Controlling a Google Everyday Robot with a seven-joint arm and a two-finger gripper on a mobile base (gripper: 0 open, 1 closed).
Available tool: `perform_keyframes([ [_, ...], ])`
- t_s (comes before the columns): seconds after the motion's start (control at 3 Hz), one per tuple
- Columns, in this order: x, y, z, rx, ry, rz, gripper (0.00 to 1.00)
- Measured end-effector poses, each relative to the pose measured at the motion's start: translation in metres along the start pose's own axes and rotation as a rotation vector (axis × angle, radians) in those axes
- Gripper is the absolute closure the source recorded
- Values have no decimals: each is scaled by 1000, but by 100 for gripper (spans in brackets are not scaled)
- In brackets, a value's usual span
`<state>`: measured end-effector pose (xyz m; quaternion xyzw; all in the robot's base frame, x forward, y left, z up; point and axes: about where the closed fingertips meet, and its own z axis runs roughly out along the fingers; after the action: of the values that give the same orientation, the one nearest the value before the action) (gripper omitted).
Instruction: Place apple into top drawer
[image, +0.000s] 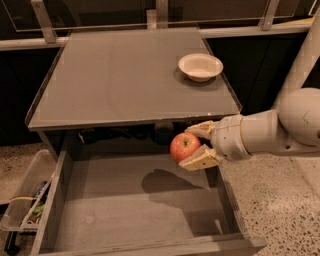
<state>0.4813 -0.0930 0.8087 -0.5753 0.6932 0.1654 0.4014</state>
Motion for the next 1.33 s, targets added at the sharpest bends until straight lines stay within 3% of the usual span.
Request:
perform_keyframes([
  [0.33, 25, 8, 36, -5, 19, 55, 100],
  [0.67, 55, 12, 74, 26, 34, 104, 100],
  [1.0, 76, 22, 110, 44, 45, 96, 100],
  [1.33, 94, 32, 141, 31, 50, 74, 100],
])
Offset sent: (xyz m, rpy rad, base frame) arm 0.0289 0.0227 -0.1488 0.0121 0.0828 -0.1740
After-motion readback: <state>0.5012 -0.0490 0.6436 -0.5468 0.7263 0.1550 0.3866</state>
